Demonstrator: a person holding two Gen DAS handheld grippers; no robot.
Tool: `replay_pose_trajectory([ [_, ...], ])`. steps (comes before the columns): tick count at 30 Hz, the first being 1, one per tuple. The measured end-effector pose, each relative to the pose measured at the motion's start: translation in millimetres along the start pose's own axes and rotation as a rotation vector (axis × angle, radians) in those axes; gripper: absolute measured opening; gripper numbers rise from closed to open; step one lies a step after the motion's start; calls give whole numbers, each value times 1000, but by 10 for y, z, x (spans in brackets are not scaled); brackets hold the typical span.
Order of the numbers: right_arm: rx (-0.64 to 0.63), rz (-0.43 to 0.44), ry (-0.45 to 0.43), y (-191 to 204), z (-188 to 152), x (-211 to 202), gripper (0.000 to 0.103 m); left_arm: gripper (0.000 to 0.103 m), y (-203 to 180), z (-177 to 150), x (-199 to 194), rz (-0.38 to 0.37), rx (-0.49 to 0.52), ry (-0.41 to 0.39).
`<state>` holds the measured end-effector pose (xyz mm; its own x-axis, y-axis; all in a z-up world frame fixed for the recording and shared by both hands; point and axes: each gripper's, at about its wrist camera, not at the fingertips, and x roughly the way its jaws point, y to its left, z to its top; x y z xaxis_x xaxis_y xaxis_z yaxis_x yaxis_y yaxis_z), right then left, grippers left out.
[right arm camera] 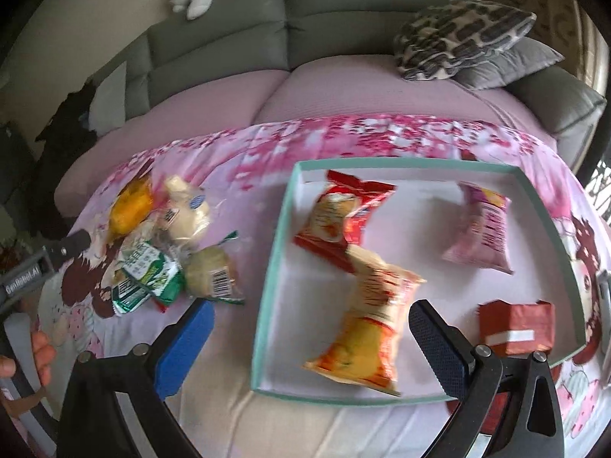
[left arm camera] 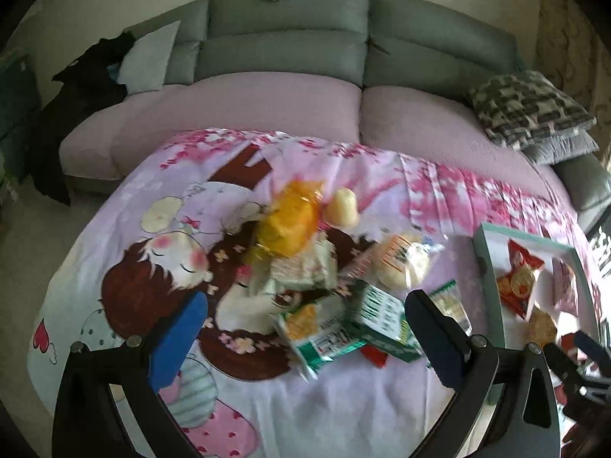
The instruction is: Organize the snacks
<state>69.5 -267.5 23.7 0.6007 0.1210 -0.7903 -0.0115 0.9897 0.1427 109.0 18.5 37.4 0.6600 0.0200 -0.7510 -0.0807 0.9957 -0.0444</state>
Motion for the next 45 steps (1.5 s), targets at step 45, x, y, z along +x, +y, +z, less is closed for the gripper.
replay_pose_trajectory([
  [45, -250, 116, 149, 952, 95, 829, 93, 103, 96, -297, 994, -190, 159, 287],
])
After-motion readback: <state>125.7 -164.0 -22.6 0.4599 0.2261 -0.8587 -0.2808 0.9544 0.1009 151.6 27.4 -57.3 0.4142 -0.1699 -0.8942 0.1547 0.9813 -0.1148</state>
